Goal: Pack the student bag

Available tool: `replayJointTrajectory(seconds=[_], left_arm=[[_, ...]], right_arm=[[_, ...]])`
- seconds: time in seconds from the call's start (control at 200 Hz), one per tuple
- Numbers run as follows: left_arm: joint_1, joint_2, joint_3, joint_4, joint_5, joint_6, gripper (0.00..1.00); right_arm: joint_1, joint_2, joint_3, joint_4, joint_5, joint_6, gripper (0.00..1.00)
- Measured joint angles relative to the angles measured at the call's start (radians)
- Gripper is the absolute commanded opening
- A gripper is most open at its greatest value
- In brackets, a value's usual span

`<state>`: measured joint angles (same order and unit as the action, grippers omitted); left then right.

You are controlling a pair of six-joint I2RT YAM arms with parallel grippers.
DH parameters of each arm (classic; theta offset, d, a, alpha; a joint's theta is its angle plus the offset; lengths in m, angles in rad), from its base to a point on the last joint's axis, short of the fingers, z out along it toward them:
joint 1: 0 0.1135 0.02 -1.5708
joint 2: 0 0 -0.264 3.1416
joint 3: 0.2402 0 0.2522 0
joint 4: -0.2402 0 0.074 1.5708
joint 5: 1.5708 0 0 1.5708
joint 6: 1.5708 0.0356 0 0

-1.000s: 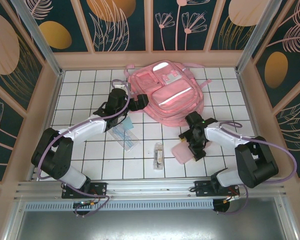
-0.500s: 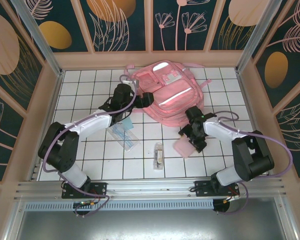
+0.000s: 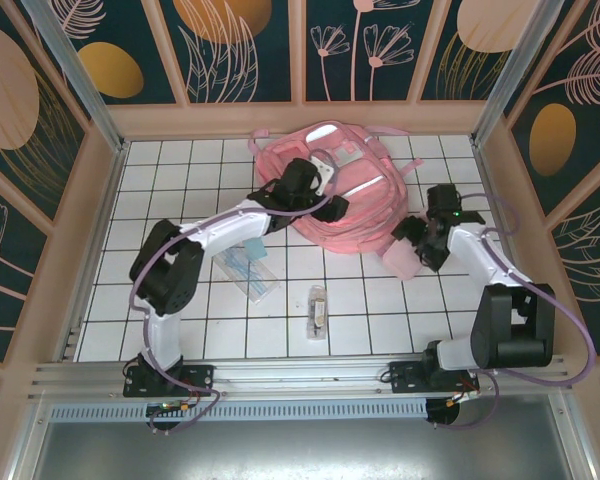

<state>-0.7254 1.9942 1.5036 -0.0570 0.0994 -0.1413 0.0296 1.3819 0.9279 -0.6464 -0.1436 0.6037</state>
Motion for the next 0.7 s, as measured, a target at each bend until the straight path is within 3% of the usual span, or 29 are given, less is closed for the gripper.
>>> replayJointTrajectory(seconds=[0.365,0.445,0.49,0.59,0.62,0.645,0.7], left_arm=[[-0.023,0.187,0.206,-0.204,-0.007,0.177,0.83],[-0.023,0.218,0.246,-0.23,-0.011,0.2,0.7],[-0.027,0.24,0.269,-0.245,-0.018,0.206,0.55],[-0.039,0.269,0.298,-0.254,-0.04,0.217,0.33],[-0.041,0.272,0.301,-0.254,-0.048,0.216,0.2],[-0.041,0.272,0.303,-0.254,-0.052,0.218,0.01],[-0.041,0.271,0.306,-0.254,-0.053,0.213,0.0]], right_arm=[[-0.13,0.016,0.054,0.106,-0.074,-0.148,0.76],[-0.144,0.016,0.06,0.125,-0.088,-0.154,0.76],[-0.145,0.016,0.067,0.132,-0.096,-0.156,0.76],[-0.145,0.016,0.081,0.14,-0.112,-0.165,0.75],[-0.145,0.016,0.084,0.143,-0.115,-0.17,0.75],[-0.145,0.016,0.087,0.143,-0.119,-0.174,0.75],[-0.145,0.016,0.091,0.142,-0.125,-0.183,0.75]])
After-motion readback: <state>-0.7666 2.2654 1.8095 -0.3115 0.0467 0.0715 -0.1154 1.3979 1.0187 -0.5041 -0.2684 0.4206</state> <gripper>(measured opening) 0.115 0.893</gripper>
